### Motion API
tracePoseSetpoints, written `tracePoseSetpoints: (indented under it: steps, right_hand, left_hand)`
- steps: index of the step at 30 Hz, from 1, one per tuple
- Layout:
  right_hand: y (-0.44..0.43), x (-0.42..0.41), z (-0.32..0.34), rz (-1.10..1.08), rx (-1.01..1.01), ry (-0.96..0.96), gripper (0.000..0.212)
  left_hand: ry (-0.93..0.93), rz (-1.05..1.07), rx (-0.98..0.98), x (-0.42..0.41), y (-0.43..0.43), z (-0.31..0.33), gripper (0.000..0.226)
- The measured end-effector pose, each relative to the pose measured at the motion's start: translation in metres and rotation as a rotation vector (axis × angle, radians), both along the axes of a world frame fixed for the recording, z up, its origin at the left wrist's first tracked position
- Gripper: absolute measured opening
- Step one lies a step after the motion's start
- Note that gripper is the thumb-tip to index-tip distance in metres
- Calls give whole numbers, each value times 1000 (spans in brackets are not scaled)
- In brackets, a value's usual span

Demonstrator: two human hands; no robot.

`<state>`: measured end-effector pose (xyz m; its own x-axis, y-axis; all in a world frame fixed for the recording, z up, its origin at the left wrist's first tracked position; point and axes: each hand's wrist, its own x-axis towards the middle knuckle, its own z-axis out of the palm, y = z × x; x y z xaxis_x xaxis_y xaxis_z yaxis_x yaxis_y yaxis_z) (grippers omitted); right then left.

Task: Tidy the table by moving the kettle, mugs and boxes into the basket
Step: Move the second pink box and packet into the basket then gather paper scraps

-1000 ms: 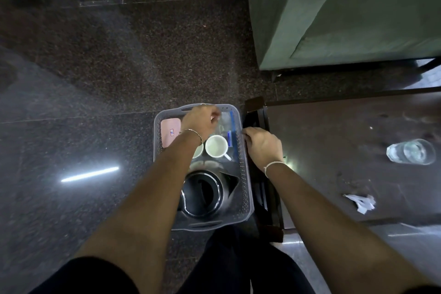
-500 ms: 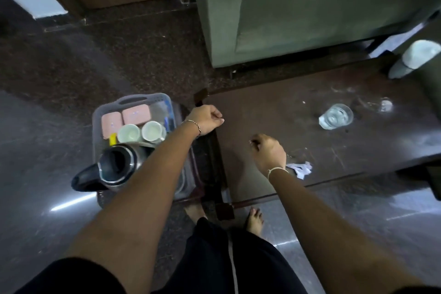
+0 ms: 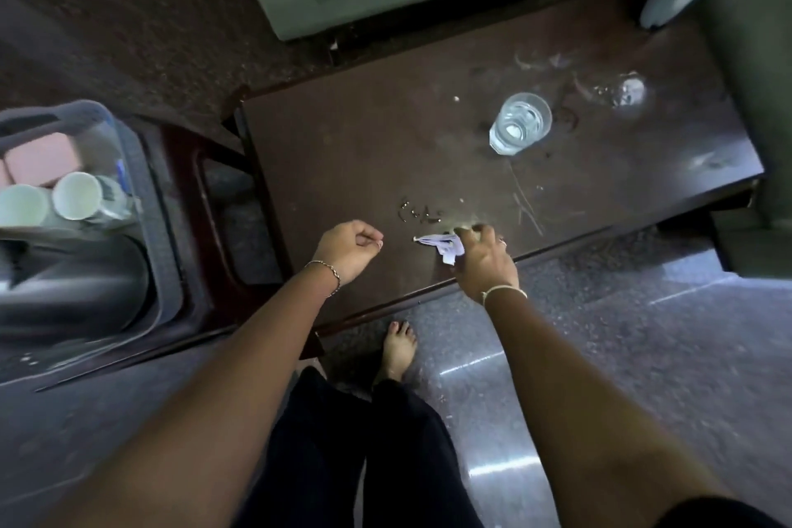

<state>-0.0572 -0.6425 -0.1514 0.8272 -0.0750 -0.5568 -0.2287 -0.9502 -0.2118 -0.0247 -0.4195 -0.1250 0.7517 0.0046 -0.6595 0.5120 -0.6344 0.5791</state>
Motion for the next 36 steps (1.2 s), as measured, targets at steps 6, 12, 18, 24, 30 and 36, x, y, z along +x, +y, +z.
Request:
tracePoseSetpoints:
  steps: [6, 12, 18, 24, 30, 36]
  right_hand:
    - [-2, 20, -29, 129, 18, -41, 46]
    - [14, 23, -45, 140, -19, -69, 30]
    - [17, 23, -41, -118, 117, -41, 26]
    - [39, 24, 7, -701, 734, 71, 4]
    - [84, 29, 77, -751, 1014, 242, 4]
    - [135, 45, 140, -545, 1110, 263, 3]
  left_hand:
    - [10, 37, 26, -14, -15, -35, 8]
    - [4, 82, 15, -21, -21, -47, 8]
    - [18, 140, -19, -26, -16, -33, 8]
    - [34, 293, -98, -22, -2, 13, 16]
    - [42, 456, -315, 0, 28, 81, 27]
    - [-41, 586, -485, 13, 77, 135, 19]
